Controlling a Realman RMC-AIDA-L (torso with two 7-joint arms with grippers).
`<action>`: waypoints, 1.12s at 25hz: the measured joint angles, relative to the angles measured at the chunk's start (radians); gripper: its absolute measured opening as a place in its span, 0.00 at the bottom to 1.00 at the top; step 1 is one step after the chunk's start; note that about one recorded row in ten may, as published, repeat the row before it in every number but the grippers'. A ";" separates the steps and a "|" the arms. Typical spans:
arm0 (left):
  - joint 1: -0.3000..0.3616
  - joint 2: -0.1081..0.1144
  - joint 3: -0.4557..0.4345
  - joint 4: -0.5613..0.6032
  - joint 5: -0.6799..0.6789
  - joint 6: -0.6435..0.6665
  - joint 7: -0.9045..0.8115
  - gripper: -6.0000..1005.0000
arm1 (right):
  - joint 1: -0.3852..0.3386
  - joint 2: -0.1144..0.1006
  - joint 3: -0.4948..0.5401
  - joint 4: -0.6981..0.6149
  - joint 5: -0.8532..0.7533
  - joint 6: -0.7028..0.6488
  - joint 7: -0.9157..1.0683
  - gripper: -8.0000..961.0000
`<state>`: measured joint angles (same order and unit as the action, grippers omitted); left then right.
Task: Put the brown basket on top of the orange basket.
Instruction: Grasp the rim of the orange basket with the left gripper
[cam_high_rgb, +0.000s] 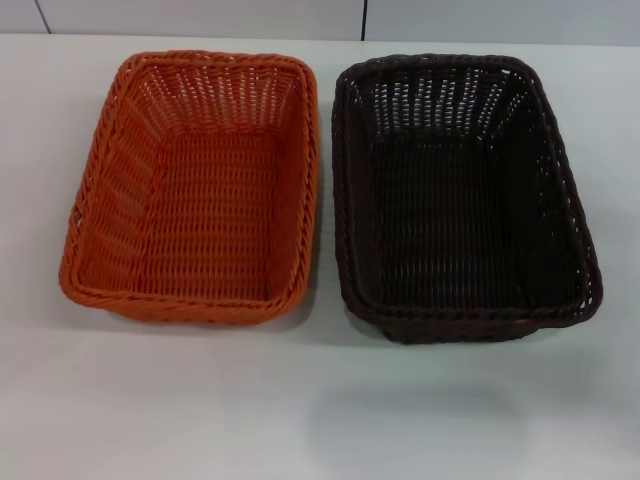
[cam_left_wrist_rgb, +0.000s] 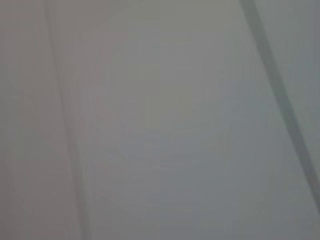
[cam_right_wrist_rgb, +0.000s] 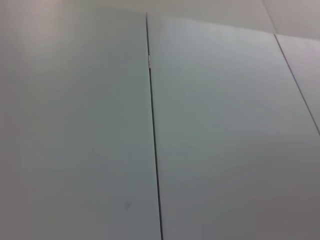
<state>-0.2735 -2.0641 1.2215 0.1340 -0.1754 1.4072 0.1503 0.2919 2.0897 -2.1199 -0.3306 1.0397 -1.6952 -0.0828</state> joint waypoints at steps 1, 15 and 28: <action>0.003 0.002 0.026 0.014 0.006 -0.004 0.000 0.82 | -0.001 0.000 0.000 0.002 0.000 0.002 0.016 0.86; 0.197 0.013 0.101 0.810 0.243 -0.907 -0.251 0.82 | 0.000 -0.003 0.000 0.021 0.001 0.019 0.080 0.86; 0.290 0.218 0.407 1.306 0.344 -1.510 -0.680 0.82 | 0.002 -0.007 0.000 0.021 0.002 0.049 0.092 0.86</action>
<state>0.0167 -1.8464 1.6282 1.4396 0.1688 -0.1030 -0.5293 0.2942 2.0830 -2.1199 -0.3099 1.0415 -1.6464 0.0087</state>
